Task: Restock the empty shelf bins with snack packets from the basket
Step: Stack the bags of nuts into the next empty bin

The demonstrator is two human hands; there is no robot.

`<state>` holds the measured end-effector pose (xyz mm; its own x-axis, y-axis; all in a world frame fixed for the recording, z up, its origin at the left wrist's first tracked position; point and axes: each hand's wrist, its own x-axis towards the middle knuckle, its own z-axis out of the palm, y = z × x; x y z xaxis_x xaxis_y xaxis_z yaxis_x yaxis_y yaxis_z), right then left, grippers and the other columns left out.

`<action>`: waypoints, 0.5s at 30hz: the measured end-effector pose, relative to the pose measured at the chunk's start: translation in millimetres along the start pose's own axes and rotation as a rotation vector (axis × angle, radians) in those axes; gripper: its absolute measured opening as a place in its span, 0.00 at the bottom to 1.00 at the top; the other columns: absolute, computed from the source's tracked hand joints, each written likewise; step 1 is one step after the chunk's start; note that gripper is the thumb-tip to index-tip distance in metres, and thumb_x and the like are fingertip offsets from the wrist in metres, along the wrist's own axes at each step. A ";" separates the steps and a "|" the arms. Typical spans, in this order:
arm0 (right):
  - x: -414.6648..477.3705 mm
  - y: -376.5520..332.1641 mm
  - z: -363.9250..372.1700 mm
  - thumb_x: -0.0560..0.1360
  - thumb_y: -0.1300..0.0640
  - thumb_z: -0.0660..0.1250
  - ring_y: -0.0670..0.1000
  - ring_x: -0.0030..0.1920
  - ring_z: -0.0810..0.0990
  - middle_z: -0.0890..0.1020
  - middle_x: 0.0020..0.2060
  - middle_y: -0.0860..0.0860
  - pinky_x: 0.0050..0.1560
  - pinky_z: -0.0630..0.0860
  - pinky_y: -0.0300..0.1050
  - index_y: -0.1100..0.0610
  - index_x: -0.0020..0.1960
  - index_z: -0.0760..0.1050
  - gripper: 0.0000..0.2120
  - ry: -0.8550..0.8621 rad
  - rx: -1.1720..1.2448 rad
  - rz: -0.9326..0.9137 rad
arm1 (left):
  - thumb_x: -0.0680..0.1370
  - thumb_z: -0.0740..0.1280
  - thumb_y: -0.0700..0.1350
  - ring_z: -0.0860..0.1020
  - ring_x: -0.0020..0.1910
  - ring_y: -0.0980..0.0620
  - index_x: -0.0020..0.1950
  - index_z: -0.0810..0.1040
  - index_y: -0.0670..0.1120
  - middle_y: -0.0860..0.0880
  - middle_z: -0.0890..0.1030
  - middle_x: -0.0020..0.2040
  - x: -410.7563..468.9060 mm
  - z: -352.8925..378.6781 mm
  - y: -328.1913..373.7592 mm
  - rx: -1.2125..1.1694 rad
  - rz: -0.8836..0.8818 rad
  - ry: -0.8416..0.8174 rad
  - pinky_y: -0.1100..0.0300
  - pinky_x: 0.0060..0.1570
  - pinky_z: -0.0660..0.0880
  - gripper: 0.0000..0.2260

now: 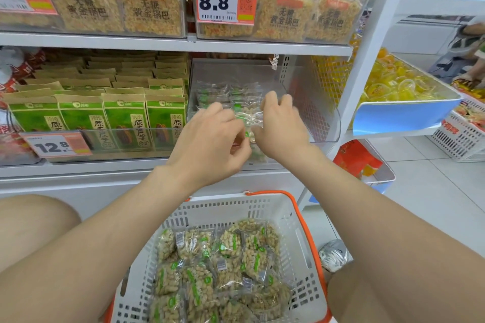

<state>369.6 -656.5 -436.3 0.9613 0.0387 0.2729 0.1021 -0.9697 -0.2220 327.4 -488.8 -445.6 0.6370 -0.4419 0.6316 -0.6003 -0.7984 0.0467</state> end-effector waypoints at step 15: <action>-130.4 4.3 38.2 0.77 0.68 0.65 0.57 0.42 0.76 0.74 0.47 0.51 0.41 0.74 0.50 0.57 0.45 0.69 0.08 -0.715 -0.322 -0.293 | 0.83 0.60 0.51 0.81 0.41 0.47 0.51 0.79 0.46 0.48 0.80 0.44 -132.8 102.0 40.0 0.104 0.146 -1.320 0.51 0.39 0.81 0.12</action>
<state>254.5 -656.5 -508.7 0.8491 0.3386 -0.4055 0.3995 -0.9138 0.0736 268.2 -503.8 -606.5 0.5940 -0.5406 -0.5957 -0.7008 -0.7113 -0.0533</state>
